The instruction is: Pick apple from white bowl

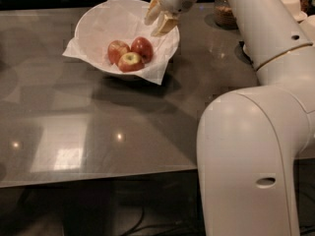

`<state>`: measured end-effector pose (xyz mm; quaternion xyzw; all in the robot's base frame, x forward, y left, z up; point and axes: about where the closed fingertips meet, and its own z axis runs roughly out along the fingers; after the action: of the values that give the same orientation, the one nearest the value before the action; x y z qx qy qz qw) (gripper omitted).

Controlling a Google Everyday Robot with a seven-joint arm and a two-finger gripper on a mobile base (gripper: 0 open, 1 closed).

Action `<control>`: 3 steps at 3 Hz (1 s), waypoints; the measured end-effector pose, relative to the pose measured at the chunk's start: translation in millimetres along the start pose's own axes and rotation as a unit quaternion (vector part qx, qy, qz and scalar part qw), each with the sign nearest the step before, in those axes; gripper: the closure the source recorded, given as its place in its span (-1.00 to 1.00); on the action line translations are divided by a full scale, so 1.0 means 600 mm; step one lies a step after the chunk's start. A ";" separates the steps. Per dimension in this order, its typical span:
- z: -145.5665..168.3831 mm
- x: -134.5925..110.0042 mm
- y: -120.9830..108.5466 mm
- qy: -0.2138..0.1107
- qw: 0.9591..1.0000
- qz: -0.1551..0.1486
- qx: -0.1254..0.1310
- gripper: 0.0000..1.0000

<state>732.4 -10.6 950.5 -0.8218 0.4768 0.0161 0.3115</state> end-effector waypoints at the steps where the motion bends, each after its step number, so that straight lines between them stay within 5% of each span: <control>1: 0.004 0.001 0.006 -0.012 1.000 0.017 0.005 0.08; 3: 0.013 -0.004 0.023 -0.015 0.999 0.037 0.018 -0.06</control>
Offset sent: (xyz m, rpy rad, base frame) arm -0.0267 -0.0036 -0.0186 0.0811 0.0421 -0.0737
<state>722.2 -9.5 938.1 -0.7974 0.5028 0.0317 0.3322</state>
